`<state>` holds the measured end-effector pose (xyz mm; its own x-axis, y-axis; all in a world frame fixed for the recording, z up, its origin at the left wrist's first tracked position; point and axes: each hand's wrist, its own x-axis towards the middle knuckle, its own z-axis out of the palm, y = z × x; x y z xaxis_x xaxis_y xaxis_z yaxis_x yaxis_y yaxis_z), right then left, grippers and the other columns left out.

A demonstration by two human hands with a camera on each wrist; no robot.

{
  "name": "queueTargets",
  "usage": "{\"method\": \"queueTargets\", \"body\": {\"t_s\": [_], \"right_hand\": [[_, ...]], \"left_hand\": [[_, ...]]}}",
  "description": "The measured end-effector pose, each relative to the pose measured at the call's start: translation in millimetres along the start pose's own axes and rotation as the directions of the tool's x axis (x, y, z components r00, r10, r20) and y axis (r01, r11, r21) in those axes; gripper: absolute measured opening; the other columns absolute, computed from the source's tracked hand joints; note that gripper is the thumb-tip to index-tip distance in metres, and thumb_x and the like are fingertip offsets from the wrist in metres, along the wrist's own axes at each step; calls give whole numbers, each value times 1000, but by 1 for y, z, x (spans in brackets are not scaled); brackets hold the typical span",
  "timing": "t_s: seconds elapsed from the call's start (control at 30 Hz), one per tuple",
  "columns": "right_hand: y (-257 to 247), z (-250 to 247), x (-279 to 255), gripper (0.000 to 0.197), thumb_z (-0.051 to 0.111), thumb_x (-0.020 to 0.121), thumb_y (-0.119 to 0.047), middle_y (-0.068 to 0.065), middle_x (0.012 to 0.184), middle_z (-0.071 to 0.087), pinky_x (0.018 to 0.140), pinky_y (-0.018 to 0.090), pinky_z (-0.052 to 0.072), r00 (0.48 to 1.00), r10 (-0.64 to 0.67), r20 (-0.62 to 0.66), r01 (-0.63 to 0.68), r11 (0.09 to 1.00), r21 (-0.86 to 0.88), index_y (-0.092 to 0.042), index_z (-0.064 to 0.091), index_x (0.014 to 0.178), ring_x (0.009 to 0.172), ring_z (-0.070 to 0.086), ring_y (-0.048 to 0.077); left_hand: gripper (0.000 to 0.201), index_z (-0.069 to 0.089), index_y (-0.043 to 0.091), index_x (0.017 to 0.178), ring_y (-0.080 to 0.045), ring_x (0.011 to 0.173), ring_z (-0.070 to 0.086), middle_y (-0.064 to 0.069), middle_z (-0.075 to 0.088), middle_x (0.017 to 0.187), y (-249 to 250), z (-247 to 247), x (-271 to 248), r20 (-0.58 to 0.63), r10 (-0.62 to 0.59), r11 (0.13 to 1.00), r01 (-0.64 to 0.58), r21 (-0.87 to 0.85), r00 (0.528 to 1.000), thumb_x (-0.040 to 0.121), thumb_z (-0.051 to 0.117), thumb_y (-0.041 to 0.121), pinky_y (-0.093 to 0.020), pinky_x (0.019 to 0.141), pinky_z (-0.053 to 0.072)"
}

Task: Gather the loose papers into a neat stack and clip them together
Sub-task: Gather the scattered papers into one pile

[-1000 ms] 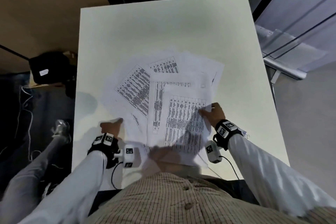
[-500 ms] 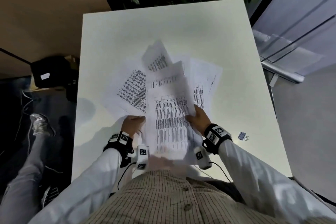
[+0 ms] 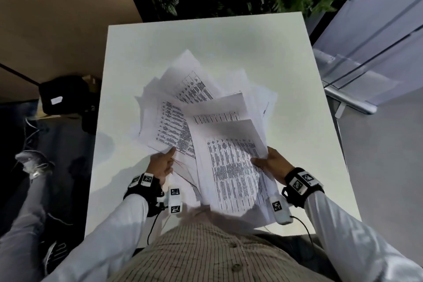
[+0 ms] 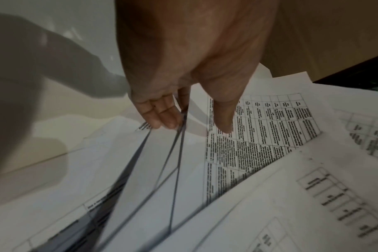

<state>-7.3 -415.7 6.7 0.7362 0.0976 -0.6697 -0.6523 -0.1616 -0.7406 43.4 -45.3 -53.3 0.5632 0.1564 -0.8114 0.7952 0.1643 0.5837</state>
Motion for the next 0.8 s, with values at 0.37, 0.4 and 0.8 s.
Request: {"method": "queueTargets", "body": {"t_s": [0.37, 0.4, 0.8], "right_hand": [[-21, 50, 34, 21, 65, 92, -7, 17, 95, 66, 72, 33, 50, 996, -39, -79, 5, 920, -391, -5, 61, 113, 77, 59, 22], [-25, 48, 31, 15, 63, 93, -5, 16, 88, 62, 65, 31, 45, 995, -57, -84, 24, 934, -356, -5, 60, 107, 72, 55, 20], [-85, 8, 6, 35, 71, 93, -25, 15, 51, 52, 55, 28, 38, 929, -335, -159, 331, 942, -51, -3, 62, 68, 49, 47, 21]], "left_hand": [[51, 51, 4, 111, -26, 84, 59, -18, 61, 92, 0, 2, 4, 68, 117, 811, -135, 570, 991, 80, 79, 33, -42, 76, 51], [55, 54, 4, 107, -28, 85, 59, -16, 61, 91, -3, -2, 6, 50, 126, 829, -133, 542, 991, 75, 80, 40, -39, 76, 47], [69, 65, 10, 127, -26, 119, 66, -7, 73, 120, 84, 42, -77, 277, 264, 958, -285, 38, 924, 67, 90, 35, -46, 105, 47]]}}
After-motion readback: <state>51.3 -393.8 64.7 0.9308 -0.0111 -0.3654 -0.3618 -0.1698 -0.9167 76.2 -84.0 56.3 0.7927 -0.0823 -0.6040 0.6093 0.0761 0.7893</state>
